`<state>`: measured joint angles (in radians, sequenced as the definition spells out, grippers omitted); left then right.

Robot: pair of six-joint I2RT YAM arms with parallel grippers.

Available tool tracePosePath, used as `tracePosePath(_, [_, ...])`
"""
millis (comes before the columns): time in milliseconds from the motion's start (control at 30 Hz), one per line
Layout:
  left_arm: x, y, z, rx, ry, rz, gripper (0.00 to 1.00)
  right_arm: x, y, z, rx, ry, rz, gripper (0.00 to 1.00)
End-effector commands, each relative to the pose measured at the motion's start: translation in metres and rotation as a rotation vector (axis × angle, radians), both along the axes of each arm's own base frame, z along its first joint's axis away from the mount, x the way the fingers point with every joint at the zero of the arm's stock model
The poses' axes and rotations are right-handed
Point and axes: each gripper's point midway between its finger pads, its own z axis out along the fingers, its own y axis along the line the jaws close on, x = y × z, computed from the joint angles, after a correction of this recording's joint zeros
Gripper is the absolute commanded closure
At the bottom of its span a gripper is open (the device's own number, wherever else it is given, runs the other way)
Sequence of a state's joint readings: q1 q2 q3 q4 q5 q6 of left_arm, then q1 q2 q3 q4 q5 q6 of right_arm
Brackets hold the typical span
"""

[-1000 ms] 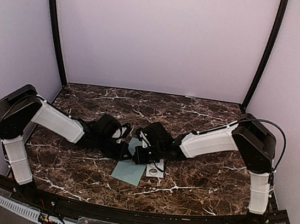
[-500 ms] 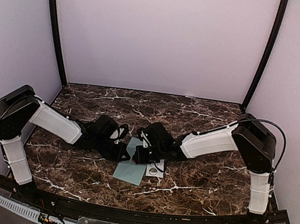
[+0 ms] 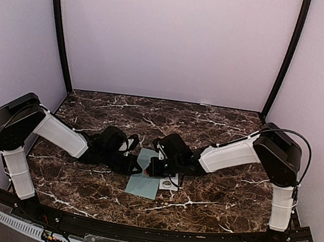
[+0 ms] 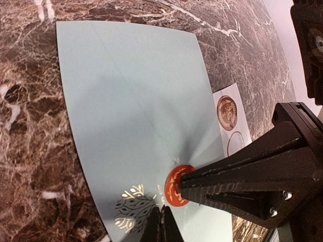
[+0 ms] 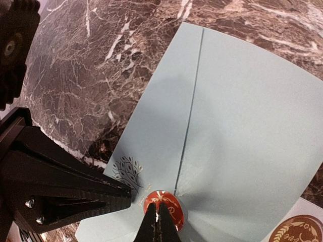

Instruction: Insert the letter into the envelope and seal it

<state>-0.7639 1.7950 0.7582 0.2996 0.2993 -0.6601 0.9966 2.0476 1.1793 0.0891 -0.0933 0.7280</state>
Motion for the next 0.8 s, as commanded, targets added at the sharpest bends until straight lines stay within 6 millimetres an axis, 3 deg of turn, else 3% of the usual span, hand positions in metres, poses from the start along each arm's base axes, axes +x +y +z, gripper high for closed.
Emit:
tracePosePath(0, [-0.05,0.053,-0.069,0.25,0.213,0.017,1.0,-0.003,-0.037,-0.03,-0.12,0.071,-0.067,1.0])
tracePosePath(433, [-0.051,0.056,-0.069,0.262,0.212,0.02,1.0,0.0,-0.048,-0.035,-0.133,0.088,-0.101,1.0])
tracePosePath(767, [-0.047,0.052,-0.063,0.246,0.197,0.016,1.0,-0.004,-0.054,-0.025,-0.121,0.082,-0.107,1.0])
